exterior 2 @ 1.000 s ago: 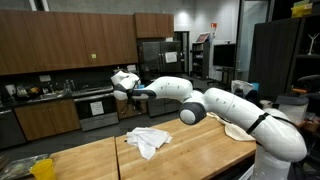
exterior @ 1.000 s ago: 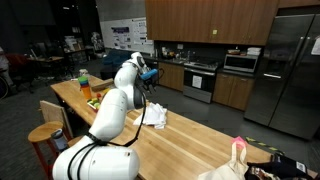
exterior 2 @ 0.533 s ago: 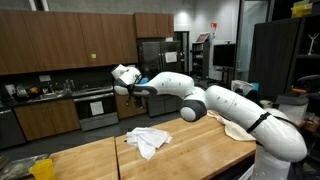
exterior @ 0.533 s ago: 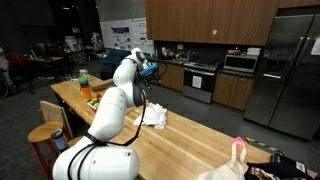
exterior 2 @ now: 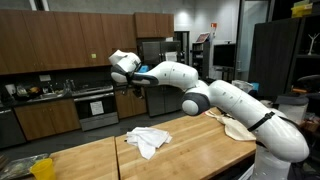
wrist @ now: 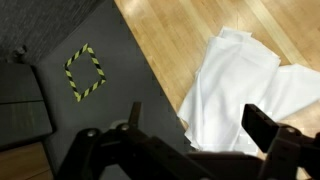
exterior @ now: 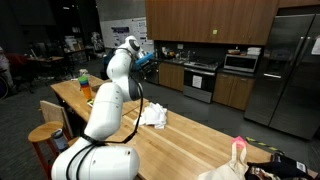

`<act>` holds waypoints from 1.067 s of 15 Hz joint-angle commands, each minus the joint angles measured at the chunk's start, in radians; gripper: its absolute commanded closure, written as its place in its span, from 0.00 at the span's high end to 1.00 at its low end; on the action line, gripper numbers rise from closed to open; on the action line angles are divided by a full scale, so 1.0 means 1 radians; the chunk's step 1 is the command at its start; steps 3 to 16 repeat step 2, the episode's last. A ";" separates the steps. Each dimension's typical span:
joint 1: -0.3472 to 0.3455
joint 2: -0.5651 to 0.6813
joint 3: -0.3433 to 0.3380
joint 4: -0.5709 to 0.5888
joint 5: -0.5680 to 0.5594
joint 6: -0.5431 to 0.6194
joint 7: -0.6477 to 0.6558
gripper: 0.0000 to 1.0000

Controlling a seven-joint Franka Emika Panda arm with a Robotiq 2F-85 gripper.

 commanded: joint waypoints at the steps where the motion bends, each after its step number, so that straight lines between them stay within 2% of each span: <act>1: 0.006 -0.031 0.003 -0.037 -0.005 0.003 0.002 1.00; 16: 0.009 -0.038 0.003 -0.040 -0.005 -0.008 0.001 1.00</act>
